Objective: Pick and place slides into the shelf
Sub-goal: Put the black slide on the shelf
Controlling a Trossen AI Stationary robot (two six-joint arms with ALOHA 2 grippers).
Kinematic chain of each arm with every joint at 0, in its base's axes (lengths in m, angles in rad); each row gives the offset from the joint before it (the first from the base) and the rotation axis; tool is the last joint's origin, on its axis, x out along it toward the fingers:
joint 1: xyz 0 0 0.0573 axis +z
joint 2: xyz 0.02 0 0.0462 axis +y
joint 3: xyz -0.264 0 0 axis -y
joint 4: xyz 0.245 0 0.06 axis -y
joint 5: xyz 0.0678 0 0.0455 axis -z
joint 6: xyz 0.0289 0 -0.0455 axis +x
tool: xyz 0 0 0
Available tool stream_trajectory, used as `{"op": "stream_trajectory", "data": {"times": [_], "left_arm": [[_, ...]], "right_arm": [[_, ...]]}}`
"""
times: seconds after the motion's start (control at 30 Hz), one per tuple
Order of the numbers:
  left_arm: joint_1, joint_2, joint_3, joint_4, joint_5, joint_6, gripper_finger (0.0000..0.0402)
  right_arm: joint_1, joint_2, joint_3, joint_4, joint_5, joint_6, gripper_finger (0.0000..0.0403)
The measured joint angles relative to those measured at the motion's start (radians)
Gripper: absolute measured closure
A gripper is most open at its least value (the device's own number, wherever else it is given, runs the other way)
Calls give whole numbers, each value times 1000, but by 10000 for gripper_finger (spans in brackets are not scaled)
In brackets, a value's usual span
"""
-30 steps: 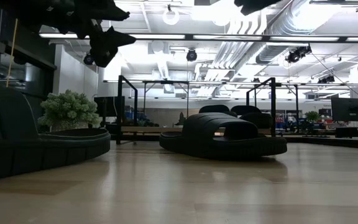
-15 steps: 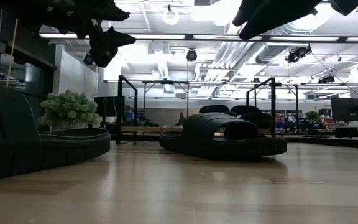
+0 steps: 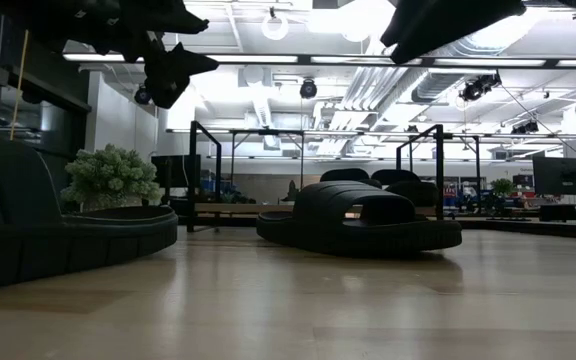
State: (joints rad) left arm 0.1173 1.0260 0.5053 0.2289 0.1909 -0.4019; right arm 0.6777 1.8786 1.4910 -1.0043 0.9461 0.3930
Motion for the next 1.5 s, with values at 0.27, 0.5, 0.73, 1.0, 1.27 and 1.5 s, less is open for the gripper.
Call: {"op": "stream_trajectory", "data": {"times": [0.27, 0.5, 0.73, 1.0, 1.27, 1.5], "left_arm": [[0, 0, 0, -21, 0, -25, 202], [0, 0, 0, -34, 0, -32, 202], [0, 0, 0, -41, -1, -32, 202], [0, 0, 0, -42, -19, -30, 202], [0, 0, 0, -46, -19, -30, 202], [0, 0, 0, -54, -19, -30, 202]], "right_arm": [[5, 57, 0, -3, -4, -7, 194], [9, 61, 0, 16, -12, 3, 194], [17, 72, 0, 26, -14, 10, 194], [13, 138, 0, -9, 2, -12, 194], [-14, 164, -1, -8, 41, -25, 194], [-32, 164, -1, -9, 18, -11, 194]]}}
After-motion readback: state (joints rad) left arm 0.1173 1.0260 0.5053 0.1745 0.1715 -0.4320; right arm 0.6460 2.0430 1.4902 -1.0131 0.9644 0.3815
